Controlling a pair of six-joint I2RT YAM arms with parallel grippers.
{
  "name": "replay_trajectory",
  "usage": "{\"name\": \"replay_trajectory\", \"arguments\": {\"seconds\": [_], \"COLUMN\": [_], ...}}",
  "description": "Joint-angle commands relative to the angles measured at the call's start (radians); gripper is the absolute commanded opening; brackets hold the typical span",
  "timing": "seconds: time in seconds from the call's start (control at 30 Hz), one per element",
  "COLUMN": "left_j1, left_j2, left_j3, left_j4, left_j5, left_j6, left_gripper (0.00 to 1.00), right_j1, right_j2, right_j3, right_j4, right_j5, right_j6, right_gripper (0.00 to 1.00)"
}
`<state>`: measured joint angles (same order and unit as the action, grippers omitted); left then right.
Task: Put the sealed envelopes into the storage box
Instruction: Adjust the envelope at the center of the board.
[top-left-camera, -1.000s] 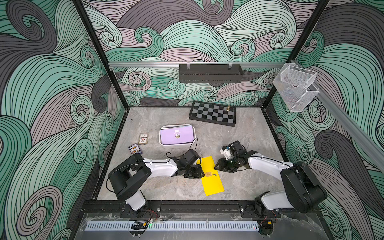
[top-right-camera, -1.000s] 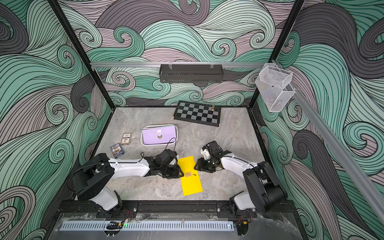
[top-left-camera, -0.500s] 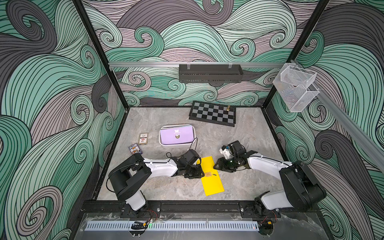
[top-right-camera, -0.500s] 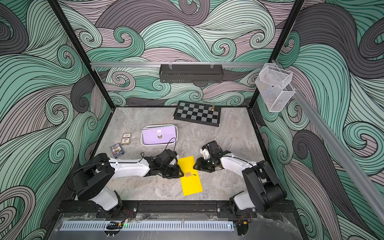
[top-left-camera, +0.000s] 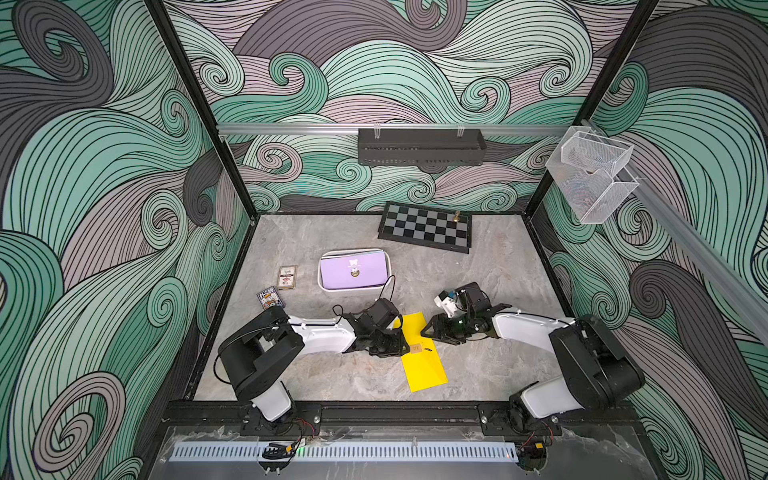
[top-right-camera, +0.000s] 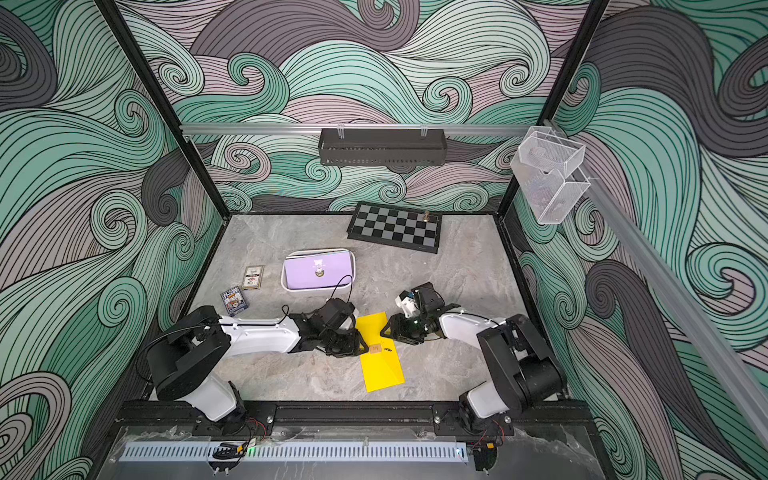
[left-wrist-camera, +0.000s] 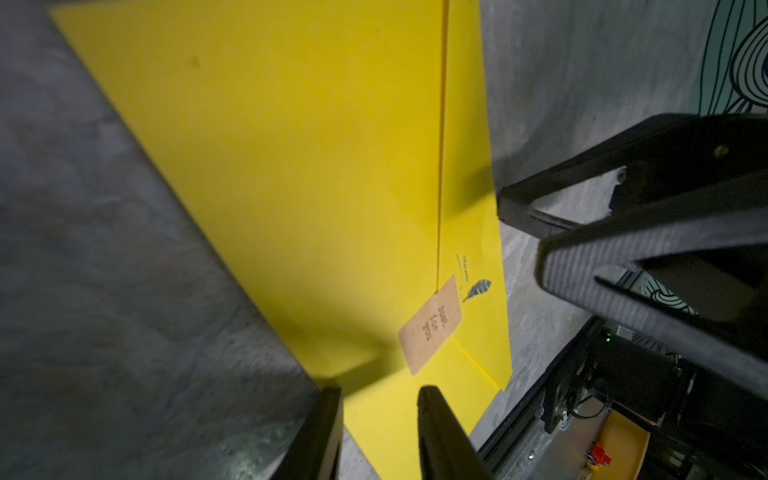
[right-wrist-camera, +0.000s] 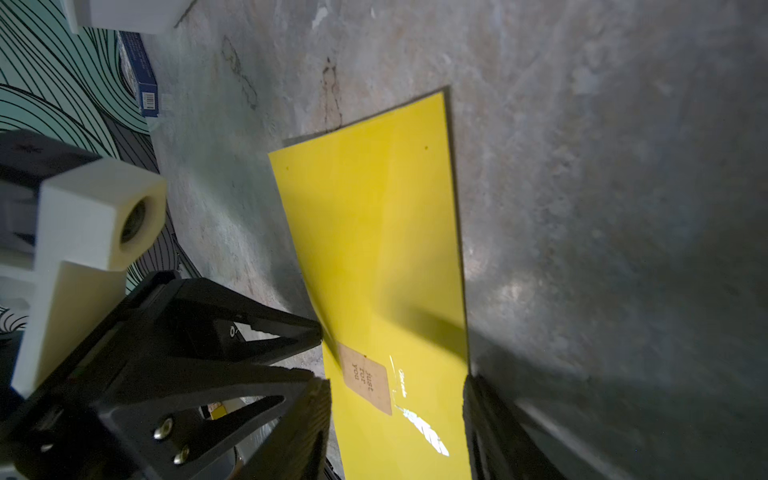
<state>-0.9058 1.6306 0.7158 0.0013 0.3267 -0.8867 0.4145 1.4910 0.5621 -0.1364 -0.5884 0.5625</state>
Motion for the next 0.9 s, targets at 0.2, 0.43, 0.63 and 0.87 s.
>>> {"name": "replay_trajectory", "arguments": {"seconds": [0.2, 0.43, 0.63, 0.87], "left_j1": [-0.001, -0.001, 0.001, 0.001], "left_j2": [0.031, 0.006, -0.029, -0.132], "left_j3": [-0.031, -0.047, -0.082, -0.156], "left_j4": [-0.072, -0.064, -0.042, -0.020], "left_j5": [-0.039, -0.044, -0.047, -0.050], "left_j6": [-0.009, -0.025, -0.054, -0.115], "left_gripper": [0.35, 0.36, 0.36, 0.39], "right_j1": [0.007, 0.007, 0.009, 0.010], "right_j2": [-0.004, -0.008, -0.004, 0.089], "right_j3": [-0.037, -0.054, -0.051, 0.091], "right_j4": [0.034, 0.119, 0.188, 0.163], "right_j5": [-0.090, -0.161, -0.199, -0.233], "right_j6": [0.053, 0.123, 0.182, 0.170], "right_gripper": [0.55, 0.55, 0.55, 0.55]}}
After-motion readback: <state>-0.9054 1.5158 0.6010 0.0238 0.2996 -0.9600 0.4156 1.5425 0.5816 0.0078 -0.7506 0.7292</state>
